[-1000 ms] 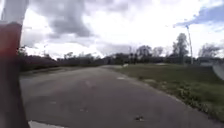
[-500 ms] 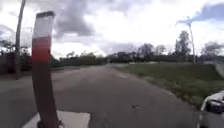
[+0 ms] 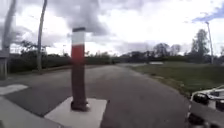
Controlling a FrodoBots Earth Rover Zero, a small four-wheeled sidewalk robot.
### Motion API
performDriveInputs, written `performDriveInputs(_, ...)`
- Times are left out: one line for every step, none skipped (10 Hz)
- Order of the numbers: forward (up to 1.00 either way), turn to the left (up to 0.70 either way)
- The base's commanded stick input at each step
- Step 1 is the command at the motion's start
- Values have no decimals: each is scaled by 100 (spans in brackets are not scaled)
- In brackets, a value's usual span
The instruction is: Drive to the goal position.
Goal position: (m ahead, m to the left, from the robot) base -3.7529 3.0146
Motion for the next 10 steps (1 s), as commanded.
performDriveInputs(-98,-39)
performDriveInputs(-83,-32)
performDriveInputs(-66,-25)
performDriveInputs(-49,-18)
performDriveInputs(-33,-10)
performDriveInputs(-16,-3)
performDriveInputs(-5,0)
performDriveInputs(0,0)
performDriveInputs(0,0)
performDriveInputs(0,0)
